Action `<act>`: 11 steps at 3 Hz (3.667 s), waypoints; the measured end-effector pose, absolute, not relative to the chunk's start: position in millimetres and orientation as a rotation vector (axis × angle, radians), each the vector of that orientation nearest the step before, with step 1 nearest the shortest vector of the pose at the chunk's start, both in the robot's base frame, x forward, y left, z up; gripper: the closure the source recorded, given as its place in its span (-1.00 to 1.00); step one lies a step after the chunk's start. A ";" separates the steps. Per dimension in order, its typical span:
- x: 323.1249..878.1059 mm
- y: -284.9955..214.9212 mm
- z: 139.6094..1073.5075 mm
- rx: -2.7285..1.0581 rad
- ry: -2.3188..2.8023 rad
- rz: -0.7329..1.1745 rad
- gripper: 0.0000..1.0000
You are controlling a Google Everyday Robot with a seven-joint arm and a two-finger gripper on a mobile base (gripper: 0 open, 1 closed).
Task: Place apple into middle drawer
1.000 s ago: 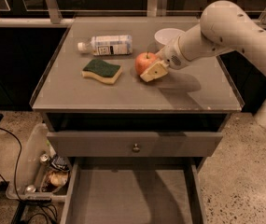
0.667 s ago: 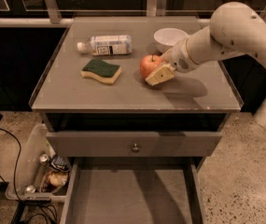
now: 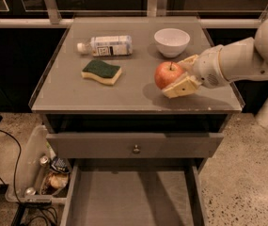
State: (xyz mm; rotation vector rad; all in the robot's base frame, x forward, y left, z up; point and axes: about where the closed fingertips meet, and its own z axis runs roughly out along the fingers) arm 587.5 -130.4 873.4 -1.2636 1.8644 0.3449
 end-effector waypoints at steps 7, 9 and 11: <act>401.0 -125.3 689.1 -1.143 1.966 0.443 1.00; 412.1 -115.0 633.6 -1.089 1.979 0.405 1.00; 418.8 -114.7 622.4 -1.071 1.995 0.402 1.00</act>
Offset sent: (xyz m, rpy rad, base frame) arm -0.1646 -0.0643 -0.0153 -0.0017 -0.0758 -0.0839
